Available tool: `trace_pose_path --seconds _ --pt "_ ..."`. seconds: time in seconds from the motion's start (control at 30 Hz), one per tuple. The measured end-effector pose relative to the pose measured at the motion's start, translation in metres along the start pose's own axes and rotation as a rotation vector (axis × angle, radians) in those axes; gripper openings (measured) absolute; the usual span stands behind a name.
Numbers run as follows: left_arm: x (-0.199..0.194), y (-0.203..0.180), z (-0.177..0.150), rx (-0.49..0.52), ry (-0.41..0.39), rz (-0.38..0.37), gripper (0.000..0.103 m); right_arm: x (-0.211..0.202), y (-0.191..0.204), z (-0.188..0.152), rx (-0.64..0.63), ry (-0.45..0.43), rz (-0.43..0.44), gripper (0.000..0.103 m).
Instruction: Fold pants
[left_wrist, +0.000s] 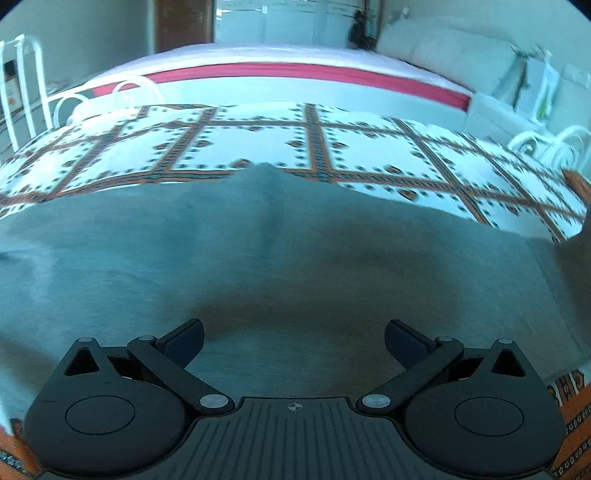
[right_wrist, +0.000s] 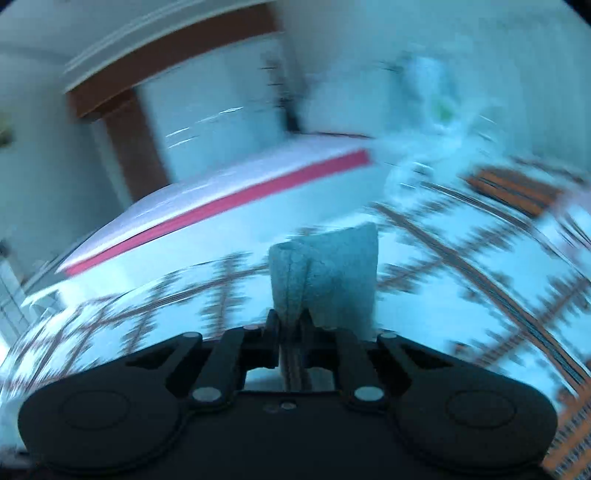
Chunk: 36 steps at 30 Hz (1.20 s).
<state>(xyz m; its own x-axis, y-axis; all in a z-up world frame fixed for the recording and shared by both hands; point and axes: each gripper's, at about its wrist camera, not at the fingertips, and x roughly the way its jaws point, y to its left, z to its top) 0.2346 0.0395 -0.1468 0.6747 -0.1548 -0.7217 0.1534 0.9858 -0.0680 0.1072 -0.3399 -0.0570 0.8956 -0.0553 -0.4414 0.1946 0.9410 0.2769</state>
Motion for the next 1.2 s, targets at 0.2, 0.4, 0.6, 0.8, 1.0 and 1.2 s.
trace_pose_path --seconds 0.2,0.4,0.6,0.8,1.0,1.2 --pt "-0.010 0.041 -0.005 -0.090 -0.017 0.040 0.103 0.017 0.102 -0.020 -0.156 0.049 0.185 0.001" --pt "-0.018 0.078 -0.014 -0.178 -0.026 0.076 0.103 0.042 0.181 -0.079 -0.294 0.161 0.295 0.001" --pt "-0.024 0.095 -0.022 -0.193 -0.037 0.099 0.103 0.042 0.223 -0.125 -0.374 0.236 0.318 0.001" --pt "-0.023 0.095 -0.022 -0.191 -0.037 0.099 0.103 0.065 0.233 -0.144 -0.433 0.368 0.297 0.008" --pt "-0.026 0.097 -0.024 -0.201 -0.040 0.095 0.103 0.045 0.231 -0.140 -0.439 0.399 0.456 0.030" --pt "-0.027 0.099 -0.024 -0.208 -0.041 0.090 0.103 0.073 0.215 -0.111 -0.327 0.340 0.281 0.025"
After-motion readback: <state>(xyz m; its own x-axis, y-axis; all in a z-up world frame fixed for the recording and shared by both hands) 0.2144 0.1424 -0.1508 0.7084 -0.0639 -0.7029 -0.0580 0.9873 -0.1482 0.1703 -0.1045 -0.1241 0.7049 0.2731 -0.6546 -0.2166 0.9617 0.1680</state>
